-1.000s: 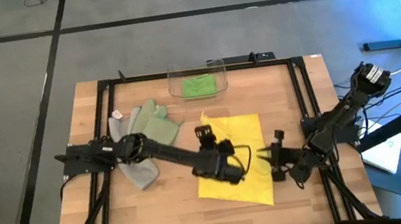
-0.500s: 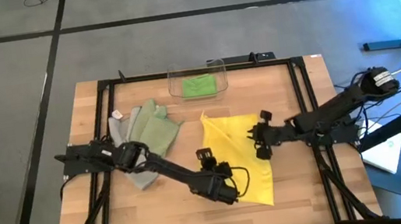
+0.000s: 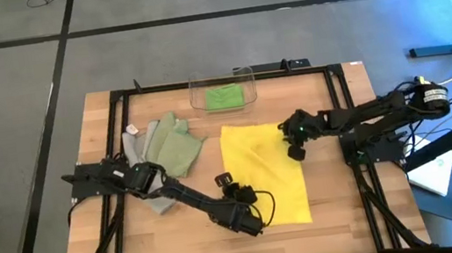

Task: Fold microfiber towels
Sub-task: Fold the yellow microfiber cloth

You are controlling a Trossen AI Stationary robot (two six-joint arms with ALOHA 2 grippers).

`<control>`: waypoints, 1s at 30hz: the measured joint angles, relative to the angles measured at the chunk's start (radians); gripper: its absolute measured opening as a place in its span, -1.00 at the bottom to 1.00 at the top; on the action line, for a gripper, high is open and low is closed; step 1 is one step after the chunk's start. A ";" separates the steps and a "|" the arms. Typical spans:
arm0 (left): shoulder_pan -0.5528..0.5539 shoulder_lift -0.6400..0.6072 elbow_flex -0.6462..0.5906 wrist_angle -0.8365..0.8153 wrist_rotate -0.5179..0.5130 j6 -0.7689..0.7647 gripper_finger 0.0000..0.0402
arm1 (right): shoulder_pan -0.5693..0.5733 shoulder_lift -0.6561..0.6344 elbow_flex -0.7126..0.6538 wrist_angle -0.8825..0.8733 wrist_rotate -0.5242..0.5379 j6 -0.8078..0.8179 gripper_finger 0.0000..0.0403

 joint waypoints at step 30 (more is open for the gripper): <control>0.056 -0.148 0.059 -0.237 -0.276 0.145 -0.67 | 0.063 -0.203 0.072 0.002 -0.214 -0.021 -0.53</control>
